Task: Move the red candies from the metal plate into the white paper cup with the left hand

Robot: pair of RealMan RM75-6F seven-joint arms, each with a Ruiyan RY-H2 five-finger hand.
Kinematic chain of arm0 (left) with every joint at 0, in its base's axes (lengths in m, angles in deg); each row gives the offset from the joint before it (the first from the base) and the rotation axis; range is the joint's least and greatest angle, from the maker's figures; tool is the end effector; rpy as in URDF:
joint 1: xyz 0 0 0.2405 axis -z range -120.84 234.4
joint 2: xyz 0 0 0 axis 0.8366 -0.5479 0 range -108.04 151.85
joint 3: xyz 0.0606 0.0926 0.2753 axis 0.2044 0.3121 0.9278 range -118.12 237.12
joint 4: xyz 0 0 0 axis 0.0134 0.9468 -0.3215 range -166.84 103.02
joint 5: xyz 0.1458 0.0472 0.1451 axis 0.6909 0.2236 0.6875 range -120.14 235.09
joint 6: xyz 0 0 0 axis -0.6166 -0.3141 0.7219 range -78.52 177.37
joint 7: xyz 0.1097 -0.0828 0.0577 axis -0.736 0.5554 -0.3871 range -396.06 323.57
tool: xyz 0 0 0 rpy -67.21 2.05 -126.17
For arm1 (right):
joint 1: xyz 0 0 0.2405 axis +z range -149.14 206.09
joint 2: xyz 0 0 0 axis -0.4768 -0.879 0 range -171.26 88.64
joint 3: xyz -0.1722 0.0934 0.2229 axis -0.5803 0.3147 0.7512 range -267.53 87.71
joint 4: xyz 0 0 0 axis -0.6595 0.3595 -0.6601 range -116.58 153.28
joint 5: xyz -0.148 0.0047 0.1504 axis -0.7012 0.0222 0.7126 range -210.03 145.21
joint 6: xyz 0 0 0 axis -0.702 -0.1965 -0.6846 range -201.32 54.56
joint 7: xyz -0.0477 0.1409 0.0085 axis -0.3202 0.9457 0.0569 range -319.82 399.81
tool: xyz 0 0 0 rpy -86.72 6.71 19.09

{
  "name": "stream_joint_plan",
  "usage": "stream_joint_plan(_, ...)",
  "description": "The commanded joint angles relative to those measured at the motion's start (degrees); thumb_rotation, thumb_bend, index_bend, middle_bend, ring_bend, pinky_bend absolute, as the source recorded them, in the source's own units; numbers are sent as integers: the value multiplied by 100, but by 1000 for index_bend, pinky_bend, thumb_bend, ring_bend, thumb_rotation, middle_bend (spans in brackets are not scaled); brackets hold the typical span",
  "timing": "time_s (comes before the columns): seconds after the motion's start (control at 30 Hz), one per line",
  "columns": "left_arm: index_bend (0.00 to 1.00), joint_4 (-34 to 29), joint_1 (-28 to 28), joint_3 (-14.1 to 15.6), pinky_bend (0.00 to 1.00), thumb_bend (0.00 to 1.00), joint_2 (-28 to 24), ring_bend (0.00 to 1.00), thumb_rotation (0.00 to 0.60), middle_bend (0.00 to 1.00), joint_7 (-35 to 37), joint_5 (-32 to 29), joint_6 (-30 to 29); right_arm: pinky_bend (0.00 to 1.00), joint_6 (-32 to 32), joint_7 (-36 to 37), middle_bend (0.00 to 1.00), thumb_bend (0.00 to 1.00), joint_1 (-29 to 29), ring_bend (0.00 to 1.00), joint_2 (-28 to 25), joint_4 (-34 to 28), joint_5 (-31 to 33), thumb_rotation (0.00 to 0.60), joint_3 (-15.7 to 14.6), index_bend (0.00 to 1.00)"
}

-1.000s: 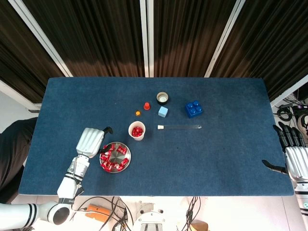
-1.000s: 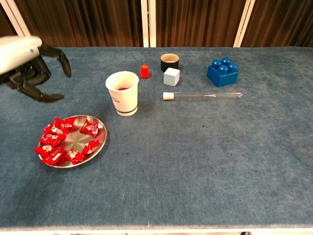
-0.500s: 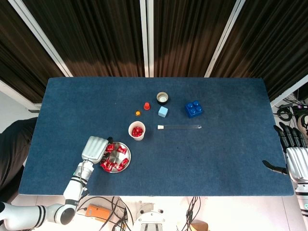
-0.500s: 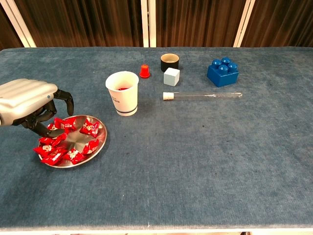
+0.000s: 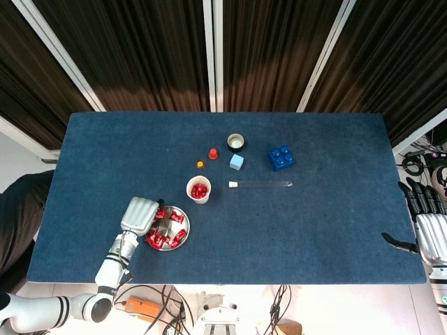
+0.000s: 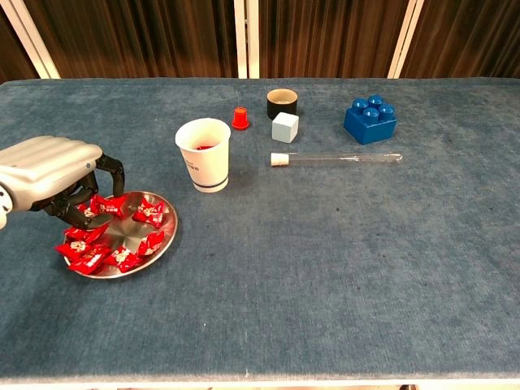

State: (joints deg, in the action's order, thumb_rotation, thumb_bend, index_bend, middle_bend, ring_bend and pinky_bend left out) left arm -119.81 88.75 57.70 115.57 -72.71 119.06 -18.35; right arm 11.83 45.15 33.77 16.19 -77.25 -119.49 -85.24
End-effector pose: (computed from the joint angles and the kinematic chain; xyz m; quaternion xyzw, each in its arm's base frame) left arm -0.2322 0.2978 -0.0437 -0.7437 -0.3593 -0.2831 0.4874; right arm -0.3345 -0.1977 0.2148 0.5897 -0.3791 0.4168 0.5786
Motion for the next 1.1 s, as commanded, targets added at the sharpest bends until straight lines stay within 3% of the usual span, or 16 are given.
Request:
stream_joint_plan(0.03, 477, 57, -1, -21, 786, 294, 23, 853, 600, 899, -36, -40, 44, 69, 0, -5, 27, 185, 0, 0, -4, -5, -1, 600, -1, 0)
stream_joint_plan(0.37, 571, 164, -43, -61, 786, 399, 32, 854, 600, 899, 41, -5, 115, 73, 12, -47, 27, 185, -8, 0, -10, -45, 8, 600, -1, 0)
stream_joint_plan(0.57, 575, -388, -102, -237, 786, 393, -260, 854, 600, 899, 413, 419, -181, 74, 43, -56, 27, 185, -22, 0, -8, -53, 3, 600, 0, 0)
stream_joint_plan(0.73, 575, -1054, 94, -656, 786, 390, -583, 854, 600, 899, 774, 741, -184, 74, 49, -46, 27, 185, -28, 0, 10, -38, -3, 600, -5, 0)
stream_joint_plan(0.87, 574, -1391, 459, -1011, 786, 390, -694, 854, 600, 899, 666, 686, 131, 74, 65, -28, 27, 185, -42, 0, 25, -12, -6, 600, -14, 0)
stream_joint_plan(0.97, 574, -1393, 811, -1289, 786, 388, -619, 854, 600, 899, 442, 428, 420, 74, 67, -7, 27, 185, -64, 0, 30, 17, 10, 600, -28, 0)
stream_joint_plan(1.1, 574, -1157, 1256, -1585, 786, 362, -398, 854, 600, 899, 99, -354, 786, 74, 140, 81, 27, 185, -126, 0, 44, 86, 30, 600, -38, 0)
